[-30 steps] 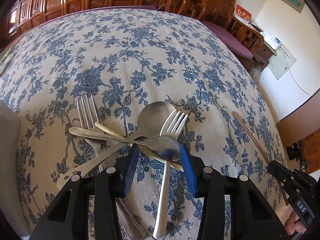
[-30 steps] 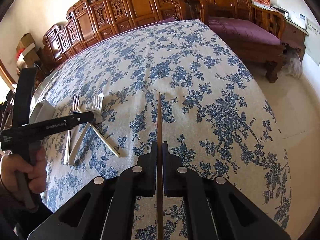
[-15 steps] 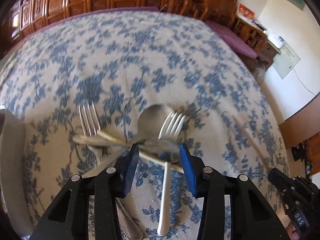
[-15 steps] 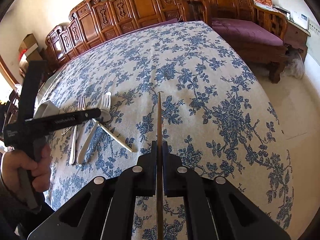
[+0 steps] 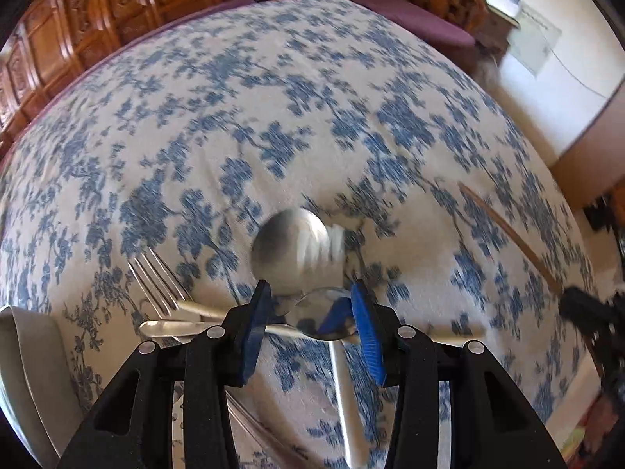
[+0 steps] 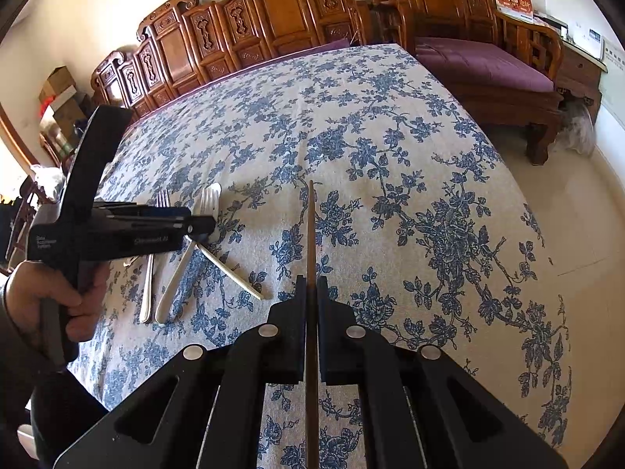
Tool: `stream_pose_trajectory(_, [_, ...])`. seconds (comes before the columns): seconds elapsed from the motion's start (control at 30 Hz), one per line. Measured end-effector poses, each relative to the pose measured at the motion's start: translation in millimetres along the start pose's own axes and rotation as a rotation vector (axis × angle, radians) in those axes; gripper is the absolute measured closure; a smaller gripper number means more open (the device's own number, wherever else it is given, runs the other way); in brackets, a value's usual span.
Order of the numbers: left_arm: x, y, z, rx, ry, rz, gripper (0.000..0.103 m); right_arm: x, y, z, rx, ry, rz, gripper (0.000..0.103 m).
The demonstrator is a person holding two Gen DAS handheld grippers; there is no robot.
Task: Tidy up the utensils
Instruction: 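Grasp a white plastic fork from the pile with the left tool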
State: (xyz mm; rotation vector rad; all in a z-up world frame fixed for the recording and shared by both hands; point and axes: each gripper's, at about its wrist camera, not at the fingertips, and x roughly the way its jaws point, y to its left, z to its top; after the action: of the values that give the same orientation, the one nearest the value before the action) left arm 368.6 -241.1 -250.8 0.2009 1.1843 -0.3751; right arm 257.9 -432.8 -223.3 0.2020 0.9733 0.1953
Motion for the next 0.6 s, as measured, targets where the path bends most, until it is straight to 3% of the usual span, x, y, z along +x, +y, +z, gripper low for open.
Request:
stream_pose_trajectory(0.07, [1, 1, -6, 0.004, 0.037, -0.04, 0.06, 0, 1, 0, -0.003, 0.004, 0.001, 0.097])
stream_pose_trajectory(0.3, [-6, 2, -23, 0.059, 0.043, -0.027, 0.064, -1, 5, 0, -0.013, 0.002, 0.005, 0.097])
stream_pose_trajectory(0.6, [4, 4, -8, 0.055, 0.051, 0.012, 0.072, -2, 6, 0, -0.021, 0.004, 0.001, 0.097])
